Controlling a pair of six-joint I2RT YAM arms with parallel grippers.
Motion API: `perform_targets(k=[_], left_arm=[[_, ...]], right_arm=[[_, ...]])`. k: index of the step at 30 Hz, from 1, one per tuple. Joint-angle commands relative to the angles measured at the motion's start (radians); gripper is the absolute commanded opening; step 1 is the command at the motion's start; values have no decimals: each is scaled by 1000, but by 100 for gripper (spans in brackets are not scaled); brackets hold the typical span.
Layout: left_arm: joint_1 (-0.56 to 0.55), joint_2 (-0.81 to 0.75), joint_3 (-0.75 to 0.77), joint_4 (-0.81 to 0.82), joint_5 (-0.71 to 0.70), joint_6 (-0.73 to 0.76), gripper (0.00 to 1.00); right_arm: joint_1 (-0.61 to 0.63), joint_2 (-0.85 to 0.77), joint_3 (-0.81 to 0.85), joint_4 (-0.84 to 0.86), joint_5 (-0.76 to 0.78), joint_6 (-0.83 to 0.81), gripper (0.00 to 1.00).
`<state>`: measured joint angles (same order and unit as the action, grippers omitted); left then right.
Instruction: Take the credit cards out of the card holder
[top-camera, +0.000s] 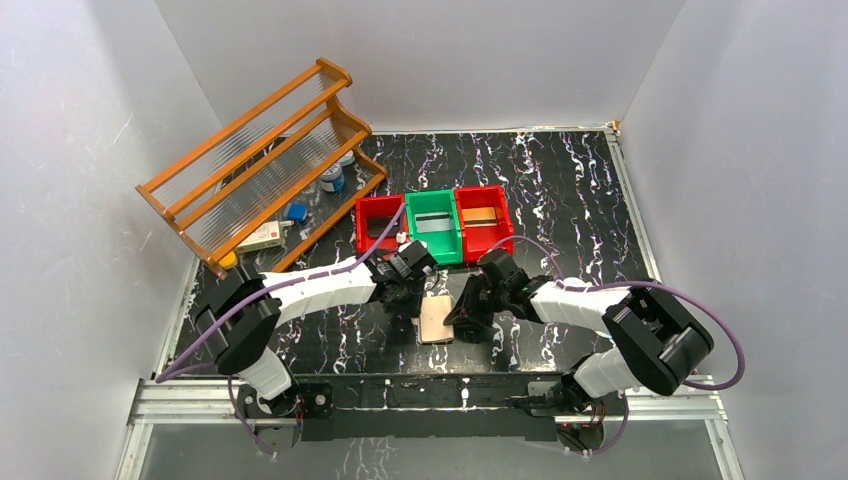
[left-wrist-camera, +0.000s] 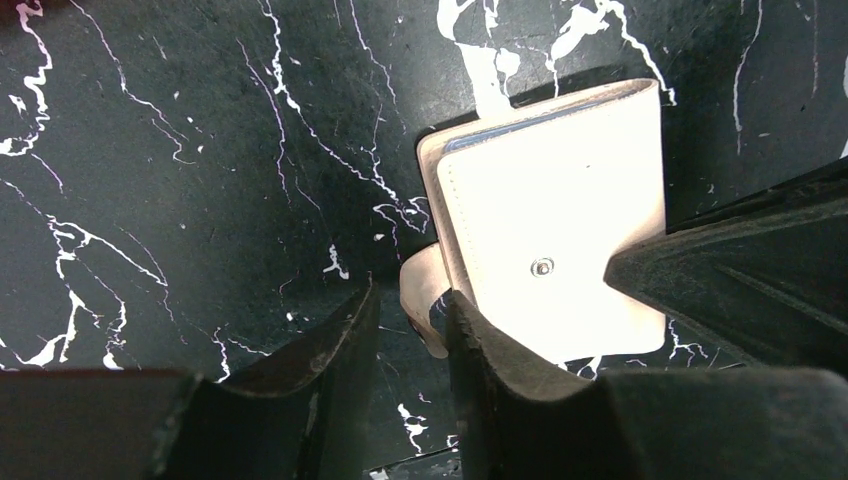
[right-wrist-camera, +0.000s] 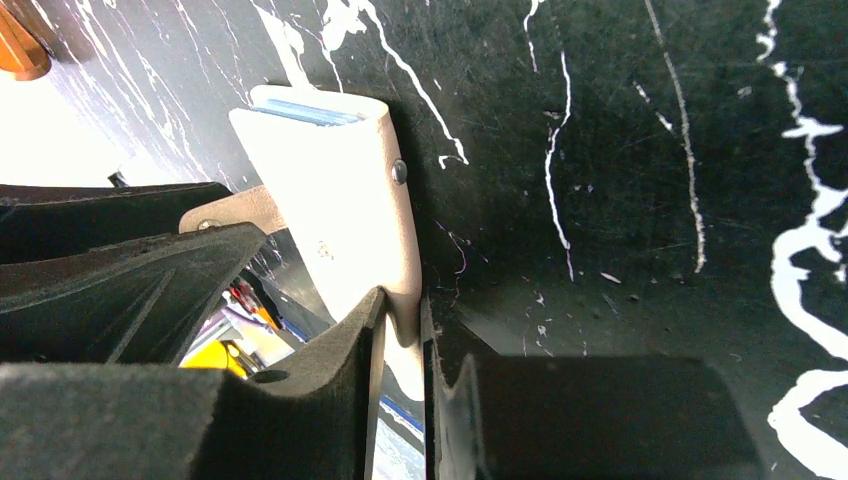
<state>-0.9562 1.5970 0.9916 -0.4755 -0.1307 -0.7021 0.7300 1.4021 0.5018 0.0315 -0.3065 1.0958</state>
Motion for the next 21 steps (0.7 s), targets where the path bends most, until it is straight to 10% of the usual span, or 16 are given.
perform_targets(k=[1, 21], left_arm=[[9, -46, -18, -21, -17, -9, 27], [10, -168, -65, 28, -50, 41, 0]], right_arm=[[4, 5, 31, -32, 22, -16, 25], [4, -6, 92, -73, 25, -45, 33]])
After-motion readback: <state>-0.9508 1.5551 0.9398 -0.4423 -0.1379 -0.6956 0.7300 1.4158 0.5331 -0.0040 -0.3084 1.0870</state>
